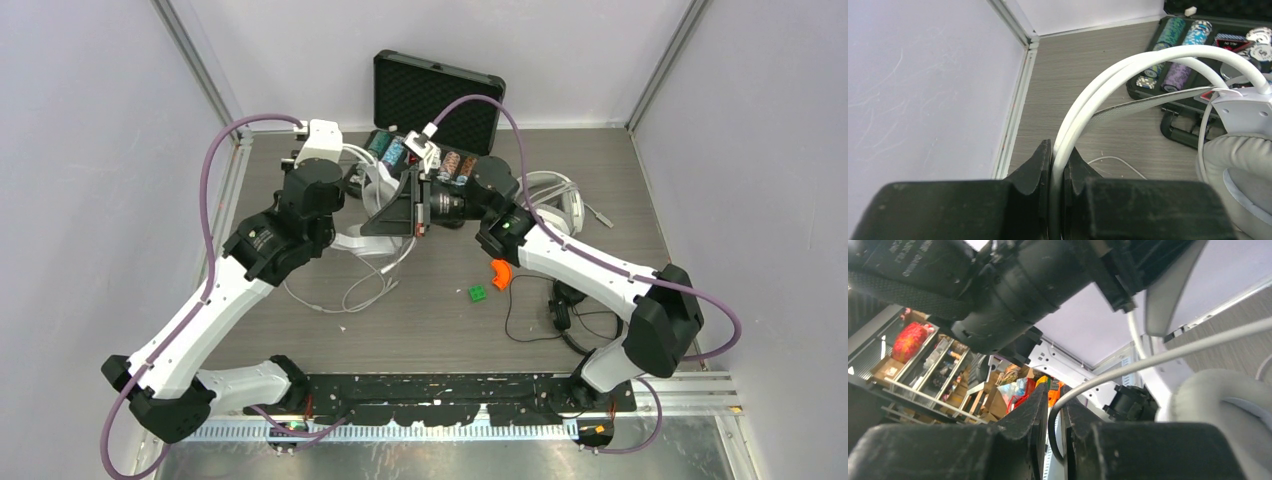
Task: Wrap the headphones
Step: Wrap the headphones cable around the headphones.
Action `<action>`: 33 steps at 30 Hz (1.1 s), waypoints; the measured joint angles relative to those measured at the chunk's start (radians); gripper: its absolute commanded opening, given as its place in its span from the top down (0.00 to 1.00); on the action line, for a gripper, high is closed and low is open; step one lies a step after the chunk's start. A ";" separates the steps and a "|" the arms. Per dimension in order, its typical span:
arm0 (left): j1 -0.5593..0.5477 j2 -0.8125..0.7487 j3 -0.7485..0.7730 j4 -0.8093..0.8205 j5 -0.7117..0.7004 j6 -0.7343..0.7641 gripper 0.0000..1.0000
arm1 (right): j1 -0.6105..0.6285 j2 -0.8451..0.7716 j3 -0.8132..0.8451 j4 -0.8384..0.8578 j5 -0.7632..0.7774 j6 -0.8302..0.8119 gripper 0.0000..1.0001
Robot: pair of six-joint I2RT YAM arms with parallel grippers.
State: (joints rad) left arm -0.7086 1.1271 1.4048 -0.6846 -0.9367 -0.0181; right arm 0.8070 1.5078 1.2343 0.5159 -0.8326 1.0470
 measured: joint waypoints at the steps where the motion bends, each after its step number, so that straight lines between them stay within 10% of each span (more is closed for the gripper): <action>1: 0.000 0.000 -0.002 0.008 -0.015 -0.005 1.00 | 0.010 0.002 0.006 0.004 0.000 0.002 0.80; 33: 0.000 -0.014 0.000 -0.003 -0.142 -0.449 1.00 | 0.079 0.025 0.053 -0.004 0.130 -0.102 0.76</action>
State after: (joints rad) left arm -0.7090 1.1126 1.4052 -0.6880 -1.0782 -0.4675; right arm 0.8864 1.5330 1.2877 0.5121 -0.7021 0.9451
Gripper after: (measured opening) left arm 0.097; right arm 0.239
